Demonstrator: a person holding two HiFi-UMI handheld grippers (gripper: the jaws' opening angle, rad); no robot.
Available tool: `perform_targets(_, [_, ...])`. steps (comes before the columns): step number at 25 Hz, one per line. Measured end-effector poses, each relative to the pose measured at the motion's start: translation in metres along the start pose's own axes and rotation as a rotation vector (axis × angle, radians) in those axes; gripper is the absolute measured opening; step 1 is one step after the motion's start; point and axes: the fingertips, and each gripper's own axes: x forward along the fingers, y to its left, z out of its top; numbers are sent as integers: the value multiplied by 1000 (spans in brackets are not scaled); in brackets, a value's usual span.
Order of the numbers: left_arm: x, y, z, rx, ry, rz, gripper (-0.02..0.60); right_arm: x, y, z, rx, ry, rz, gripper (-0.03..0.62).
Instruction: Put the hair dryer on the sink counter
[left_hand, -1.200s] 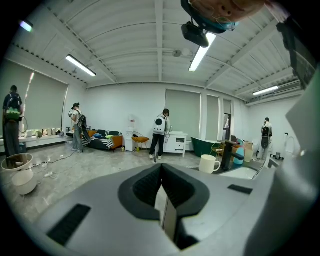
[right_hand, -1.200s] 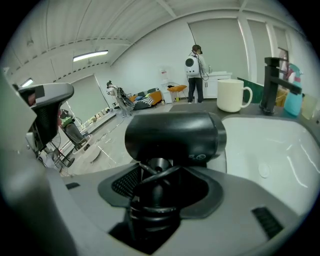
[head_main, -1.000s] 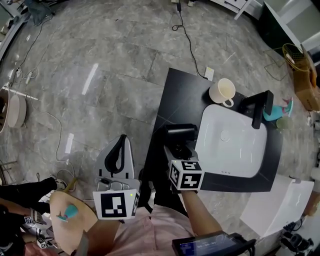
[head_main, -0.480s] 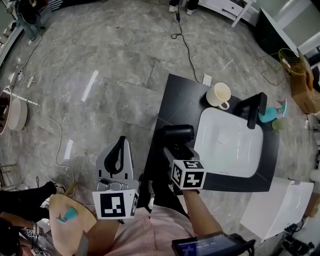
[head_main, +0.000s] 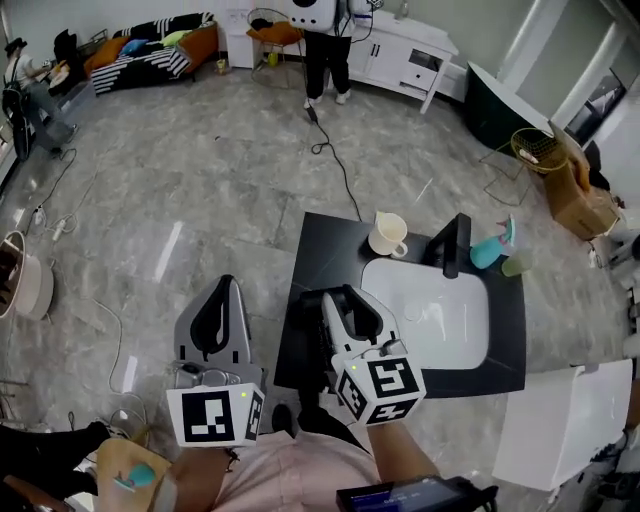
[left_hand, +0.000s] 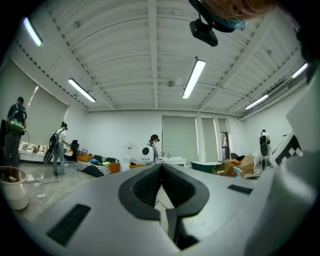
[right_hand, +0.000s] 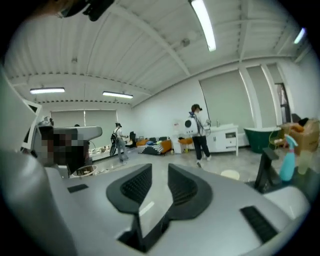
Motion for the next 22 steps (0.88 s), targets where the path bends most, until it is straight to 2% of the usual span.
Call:
perform_targets(2, [-2, -5, 26, 17, -61, -14, 9, -13, 6, 27, -34, -79, -10, 21])
perform_targets(3, [-4, -9, 37, 28, -87, -21, 9, -18, 7, 38, -43, -110, -14, 2])
perform_targets(6, [-9, -20, 56, 46, -136, -47, 9, -35, 10, 61, -86, -179, -28, 2])
perform_targets(9, [-13, -32, 60, 47, -147, -71, 9, -48, 10, 71, -127, -219, -40, 2])
perform_targets(22, [-17, -53, 64, 34, -174, -111, 9, -67, 11, 84, -193, -271, -41, -2])
